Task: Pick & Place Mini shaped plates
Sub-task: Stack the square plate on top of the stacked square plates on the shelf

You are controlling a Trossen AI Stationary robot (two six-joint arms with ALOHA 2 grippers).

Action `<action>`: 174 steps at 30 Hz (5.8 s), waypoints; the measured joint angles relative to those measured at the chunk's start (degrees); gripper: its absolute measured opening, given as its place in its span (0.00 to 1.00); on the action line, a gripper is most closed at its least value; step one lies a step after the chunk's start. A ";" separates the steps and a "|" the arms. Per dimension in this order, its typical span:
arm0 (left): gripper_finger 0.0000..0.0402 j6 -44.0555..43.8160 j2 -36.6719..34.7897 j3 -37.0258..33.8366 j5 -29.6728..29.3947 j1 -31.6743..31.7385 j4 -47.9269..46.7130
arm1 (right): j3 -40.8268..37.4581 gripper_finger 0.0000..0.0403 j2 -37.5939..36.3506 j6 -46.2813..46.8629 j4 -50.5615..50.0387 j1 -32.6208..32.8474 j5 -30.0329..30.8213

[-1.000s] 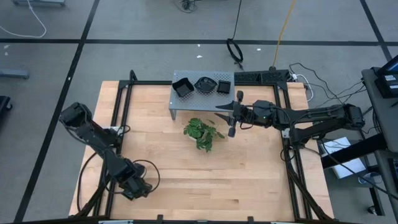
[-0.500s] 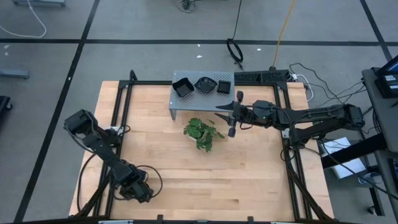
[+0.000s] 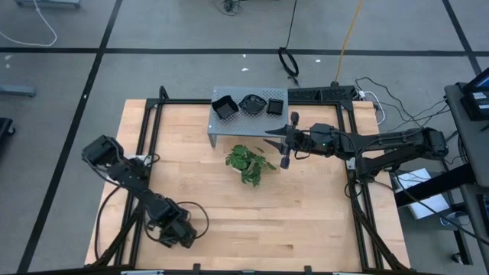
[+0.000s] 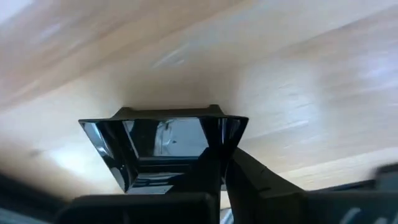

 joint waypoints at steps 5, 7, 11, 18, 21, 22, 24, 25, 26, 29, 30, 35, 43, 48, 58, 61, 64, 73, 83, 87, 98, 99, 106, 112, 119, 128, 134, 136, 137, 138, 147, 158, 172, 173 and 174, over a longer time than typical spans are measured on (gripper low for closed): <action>0.06 8.12 0.22 4.64 -4.32 3.48 -0.32 | 0.00 0.27 0.00 0.00 0.04 0.00 0.00; 0.04 13.53 0.19 7.39 -7.27 5.18 -0.10 | 0.00 0.27 0.00 0.02 0.05 0.00 0.00; 0.01 29.04 0.19 13.87 -18.19 9.26 0.00 | 0.00 0.27 0.00 0.02 0.07 0.00 0.00; 0.04 68.83 0.76 23.98 -43.10 15.11 2.42 | 0.00 0.26 0.00 3.92 -0.10 0.06 -0.02; 0.04 83.86 2.97 24.24 -46.78 18.75 10.02 | 0.00 0.26 0.00 4.79 -0.80 0.85 0.04; 0.04 88.12 4.17 24.26 -46.75 19.94 13.81 | 0.00 0.26 0.00 4.58 -1.08 1.25 0.09; 0.04 94.65 6.95 24.26 -45.53 22.33 19.48 | 0.00 0.26 -0.29 2.91 -1.59 2.48 0.32; 0.05 96.86 8.63 24.48 -44.48 23.45 22.23 | 0.00 0.26 -0.69 1.76 -1.90 3.06 0.40; 0.05 98.45 10.19 25.06 -43.46 24.39 23.80 | 0.00 0.26 -1.32 0.47 -2.40 3.72 0.95; 0.05 101.10 14.67 28.18 -42.68 26.62 22.66 | 0.02 0.26 -3.89 -2.34 -5.08 6.04 6.09; 0.05 102.08 16.16 29.55 -42.57 27.15 22.41 | 0.00 0.26 -4.89 -2.75 -6.73 6.80 7.95; 0.05 107.90 22.20 35.73 -42.51 28.50 15.82 | -0.02 0.26 -9.57 -0.33 -14.30 9.05 10.58; 0.05 110.90 25.54 37.88 -42.47 29.69 11.61 | 0.00 0.26 -13.00 7.28 -22.32 9.94 10.56; 0.05 109.43 25.55 37.81 -40.34 30.40 9.85 | 0.00 0.26 -12.74 8.00 -23.90 9.94 10.53; 0.09 105.66 25.74 37.79 -38.82 30.49 8.99 | 0.00 0.26 -12.20 7.92 -24.35 9.94 10.52; 0.16 102.75 25.48 37.79 -37.25 30.49 9.19 | 0.00 0.26 -12.17 7.89 -24.35 9.94 10.51; 0.25 99.95 25.40 37.79 -35.16 30.49 10.23 | 0.00 0.26 -12.17 7.85 -24.49 9.94 10.51; 0.39 98.03 13.74 39.32 -29.39 29.84 7.55 | -0.04 0.26 -11.93 7.93 -35.81 10.03 7.02; 0.38 96.49 -8.91 39.34 -29.89 29.57 7.30 | -9.89 0.26 -5.55 4.84 -27.20 11.45 -5.23; 0.38 99.47 -17.87 39.34 -29.99 29.65 6.67 | -12.68 0.26 -0.82 1.64 -22.25 11.66 -6.45; 0.38 93.87 -37.69 39.32 -33.80 27.65 -7.56 | -12.87 0.26 12.65 -9.69 -16.35 13.12 -12.26; 0.38 93.07 -38.96 39.28 -35.56 27.26 -9.17 | -12.87 0.26 13.49 -11.64 -15.89 13.41 -12.22; 0.38 93.08 -47.98 35.45 -43.81 23.81 -12.67 | -11.83 0.26 18.50 -22.07 -15.09 15.28 -10.60; 0.38 90.44 -56.44 23.05 -47.67 22.09 -9.60 | -11.56 0.26 22.28 -22.49 -4.89 15.39 -8.59; 0.38 97.43 -68.09 4.09 -46.04 20.89 12.36 | -11.61 0.26 23.26 -22.67 -3.60 15.37 -8.92; 0.38 107.98 -79.89 -17.81 -39.71 20.41 39.14 | -11.53 0.26 26.08 -25.83 -2.56 15.29 -8.76; 0.38 108.27 -83.40 -27.61 -37.43 20.41 48.51 | -11.46 0.26 28.63 -29.21 -0.70 15.30 -8.51; 0.38 107.57 -83.82 -29.42 -37.42 20.46 48.57 | -11.45 0.26 29.21 -29.61 0.47 15.40 -7.31; 0.38 107.38 -83.74 -29.97 -37.37 20.44 48.78 | -11.45 0.26 29.42 -29.61 1.02 15.41 -6.82; 0.38 107.10 -83.72 -30.56 -37.37 20.44 49.12 | -11.47 0.26 29.50 -29.60 1.49 15.41 -6.16; 0.38 107.28 -83.65 -35.30 -37.96 20.46 47.48 | -11.54 0.17 29.64 -29.59 1.89 15.41 -5.99; 0.38 101.71 -83.61 -39.19 -41.73 20.46 41.29 | -11.71 0.01 28.54 -19.50 1.36 15.37 -5.38; 0.38 98.17 -83.61 -46.49 -53.34 20.63 44.55 | -11.72 0.00 9.09 -11.07 -6.34 15.36 3.42; 0.38 98.16 -83.56 -46.49 -53.37 20.66 44.26 | -11.72 0.00 7.50 -10.62 -6.45 15.32 4.43; 0.38 98.29 -83.56 -46.47 -53.41 20.66 44.24 | -11.72 0.00 5.94 -10.19 -6.66 15.22 5.24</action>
